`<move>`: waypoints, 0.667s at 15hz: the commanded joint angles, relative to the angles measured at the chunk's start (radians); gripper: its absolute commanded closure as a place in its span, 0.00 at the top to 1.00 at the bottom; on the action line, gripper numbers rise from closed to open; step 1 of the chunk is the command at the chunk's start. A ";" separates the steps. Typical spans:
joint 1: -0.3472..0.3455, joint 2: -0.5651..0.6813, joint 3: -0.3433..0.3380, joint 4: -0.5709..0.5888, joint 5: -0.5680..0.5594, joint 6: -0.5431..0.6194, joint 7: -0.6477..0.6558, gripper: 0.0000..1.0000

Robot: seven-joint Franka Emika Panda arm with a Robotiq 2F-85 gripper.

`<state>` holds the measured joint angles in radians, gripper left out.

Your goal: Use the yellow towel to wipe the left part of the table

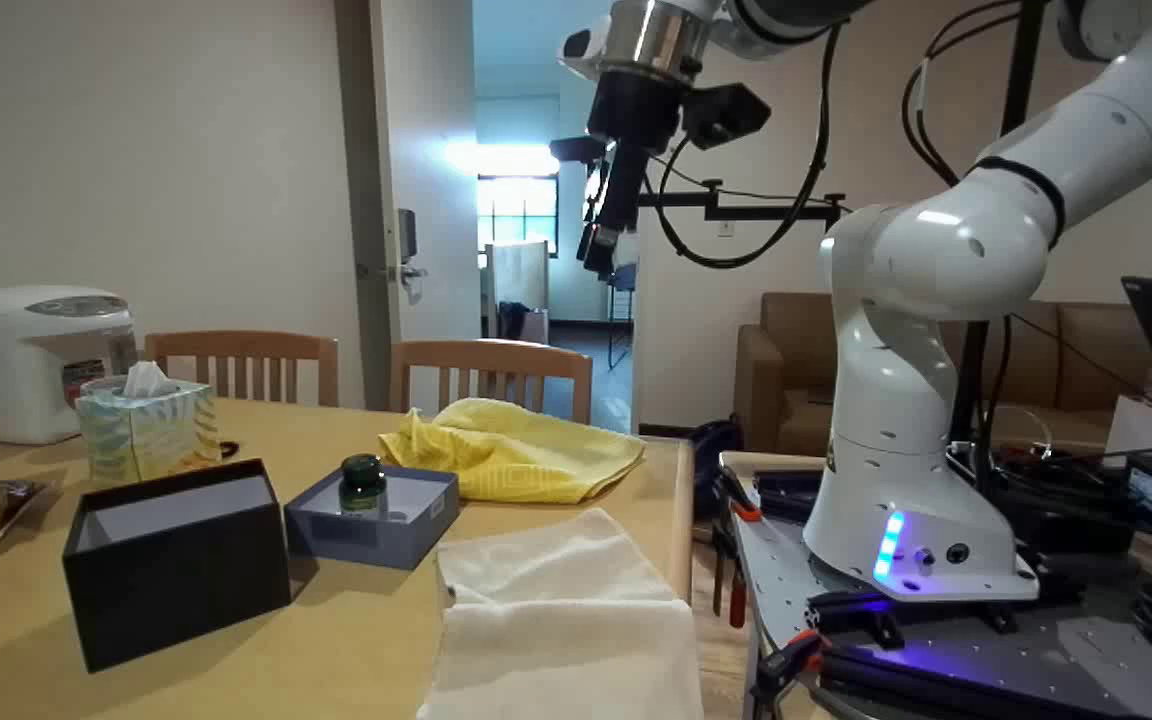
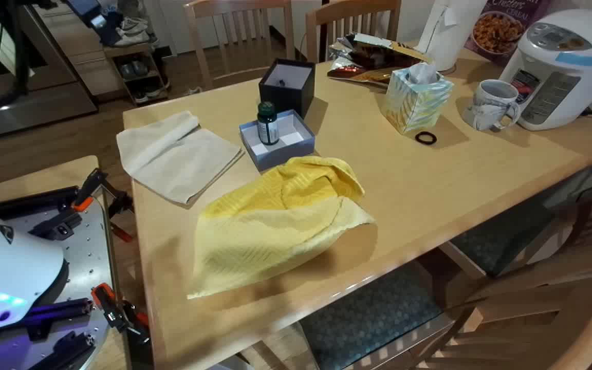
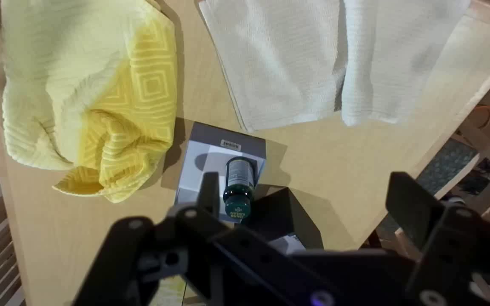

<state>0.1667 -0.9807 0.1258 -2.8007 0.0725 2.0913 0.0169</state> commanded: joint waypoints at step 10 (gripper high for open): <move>-0.007 0.017 0.010 -0.024 -0.017 -0.020 0.007 1.00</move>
<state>0.1665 -0.9698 0.1256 -2.8331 0.0724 2.0835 0.0169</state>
